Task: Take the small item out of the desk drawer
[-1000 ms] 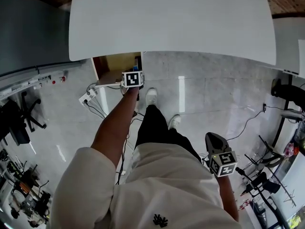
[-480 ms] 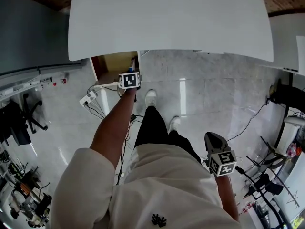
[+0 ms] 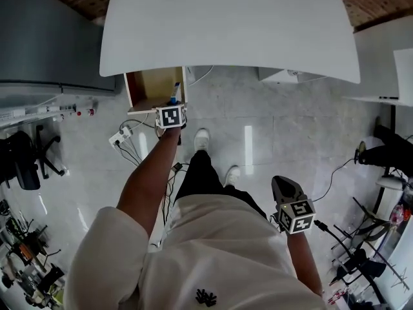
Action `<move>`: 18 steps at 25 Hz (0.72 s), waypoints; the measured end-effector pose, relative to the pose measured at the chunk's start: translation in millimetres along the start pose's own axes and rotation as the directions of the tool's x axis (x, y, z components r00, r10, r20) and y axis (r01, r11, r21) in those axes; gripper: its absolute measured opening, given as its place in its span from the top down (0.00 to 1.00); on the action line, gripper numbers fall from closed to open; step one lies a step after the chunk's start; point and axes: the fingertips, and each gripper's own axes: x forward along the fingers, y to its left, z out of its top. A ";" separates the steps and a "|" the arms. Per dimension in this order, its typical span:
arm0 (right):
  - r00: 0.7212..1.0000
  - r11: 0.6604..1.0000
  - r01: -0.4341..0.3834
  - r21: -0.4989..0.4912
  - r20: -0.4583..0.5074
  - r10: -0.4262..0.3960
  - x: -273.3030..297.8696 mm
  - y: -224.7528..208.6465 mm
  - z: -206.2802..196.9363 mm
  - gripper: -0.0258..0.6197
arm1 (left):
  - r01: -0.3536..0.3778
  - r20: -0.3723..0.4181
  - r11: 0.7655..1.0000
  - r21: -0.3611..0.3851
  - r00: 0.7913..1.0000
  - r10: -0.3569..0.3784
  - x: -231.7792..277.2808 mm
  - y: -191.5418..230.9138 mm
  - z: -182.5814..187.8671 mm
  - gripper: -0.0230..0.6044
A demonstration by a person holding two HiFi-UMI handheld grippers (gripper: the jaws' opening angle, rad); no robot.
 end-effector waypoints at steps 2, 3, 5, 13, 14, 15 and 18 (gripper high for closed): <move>1.000 1.000 -0.013 -0.009 0.025 0.013 -6.2 -4.6 -3.7 0.90 | -0.008 0.025 1.000 0.005 1.000 0.008 -23.4 -8.7 0.9 0.81; 0.999 1.000 -0.019 -0.014 0.038 0.019 -9.4 -7.0 -5.7 0.90 | -0.011 0.038 1.000 0.007 0.999 0.010 -35.6 -13.1 0.8 0.81; 0.998 0.999 -0.029 -0.027 0.056 0.031 -14.5 -12.3 -13.0 0.90 | -0.012 0.060 1.000 0.003 0.998 0.012 -56.7 -20.6 -3.7 0.81; 0.989 0.996 -0.065 -0.066 0.131 0.073 -41.5 -25.2 -38.4 0.90 | -0.006 0.126 1.000 -0.008 0.992 0.007 -137.2 -59.7 -42.4 0.81; 0.987 0.995 -0.068 -0.074 0.142 0.078 -46.5 -24.5 -37.7 0.90 | -0.001 0.133 1.000 -0.007 0.991 0.002 -148.4 -65.8 -47.4 0.81; 0.985 0.994 -0.071 -0.078 0.152 0.082 -51.0 -24.1 -37.3 0.90 | 0.005 0.138 1.000 -0.008 0.990 -0.004 -158.9 -71.9 -52.9 0.81; 0.981 0.992 -0.083 -0.093 0.169 0.097 -58.7 -27.0 -43.6 0.90 | 0.029 0.154 1.000 0.001 0.988 -0.029 -186.9 -91.9 -71.0 0.81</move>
